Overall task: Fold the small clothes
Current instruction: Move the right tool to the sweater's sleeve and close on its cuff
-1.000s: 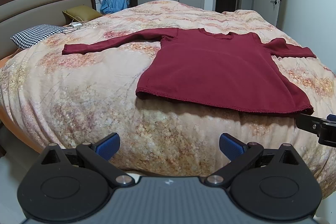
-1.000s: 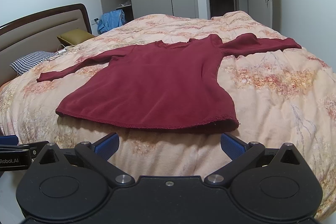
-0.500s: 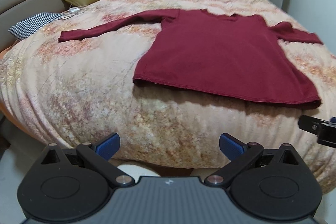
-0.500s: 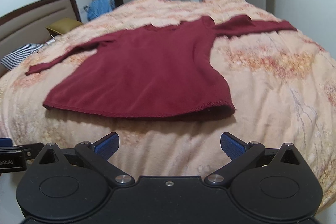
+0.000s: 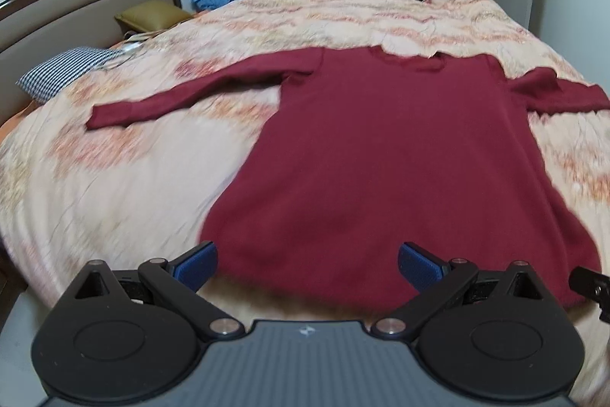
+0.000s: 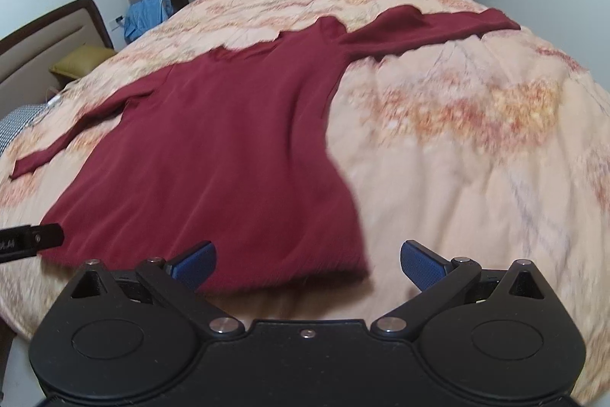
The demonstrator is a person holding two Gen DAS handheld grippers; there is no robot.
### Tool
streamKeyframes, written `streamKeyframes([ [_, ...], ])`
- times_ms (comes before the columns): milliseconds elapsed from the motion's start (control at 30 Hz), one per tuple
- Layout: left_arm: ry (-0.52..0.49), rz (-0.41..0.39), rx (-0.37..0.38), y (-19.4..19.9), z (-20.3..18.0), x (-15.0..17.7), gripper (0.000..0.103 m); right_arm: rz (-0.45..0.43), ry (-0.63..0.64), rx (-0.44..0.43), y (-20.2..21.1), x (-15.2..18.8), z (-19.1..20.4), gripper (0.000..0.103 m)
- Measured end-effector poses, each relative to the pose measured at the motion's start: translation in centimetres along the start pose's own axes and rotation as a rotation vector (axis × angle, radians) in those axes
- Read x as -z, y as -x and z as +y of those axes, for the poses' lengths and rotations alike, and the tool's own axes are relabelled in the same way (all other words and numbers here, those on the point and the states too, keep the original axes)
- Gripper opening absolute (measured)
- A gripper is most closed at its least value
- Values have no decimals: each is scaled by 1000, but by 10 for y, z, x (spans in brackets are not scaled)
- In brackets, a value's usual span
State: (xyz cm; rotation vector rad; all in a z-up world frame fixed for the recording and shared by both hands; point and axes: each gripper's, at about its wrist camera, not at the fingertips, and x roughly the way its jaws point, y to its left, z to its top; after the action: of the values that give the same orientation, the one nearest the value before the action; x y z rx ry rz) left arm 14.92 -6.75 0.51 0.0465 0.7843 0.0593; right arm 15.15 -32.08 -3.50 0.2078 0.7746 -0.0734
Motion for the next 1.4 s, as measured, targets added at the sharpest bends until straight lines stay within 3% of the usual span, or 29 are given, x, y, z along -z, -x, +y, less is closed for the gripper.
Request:
streamKeyframes([
  [367,-49,-51,46,-80,-77,-76,103,-49,-53,83,-53,-72,-58,103],
  [600,-89,-69,38,-143,-113,-97,103,-127,-32,128,-96,-108,-100,103],
  [700,-91,-58,28,-164,-122,-96,103,-151,-11,102,-120,-125,-125,103],
  [833,-72,-42,34,-180,-127,-86,103,-200,-83,97,-150,-149,-167,103],
  [1067,-63,-112,17,-187,-128,-67,103,-236,-208,141,-203,-204,-235,103],
  [1133,-62,-134,13,-189,-128,-62,103,-264,-249,113,-216,-218,-252,103],
  [1200,-63,-152,11,-190,-128,-57,103,-294,-289,95,-226,-232,-265,102],
  [1400,-49,-153,25,-191,-125,-55,103,-332,-386,152,-257,-268,-288,101],
])
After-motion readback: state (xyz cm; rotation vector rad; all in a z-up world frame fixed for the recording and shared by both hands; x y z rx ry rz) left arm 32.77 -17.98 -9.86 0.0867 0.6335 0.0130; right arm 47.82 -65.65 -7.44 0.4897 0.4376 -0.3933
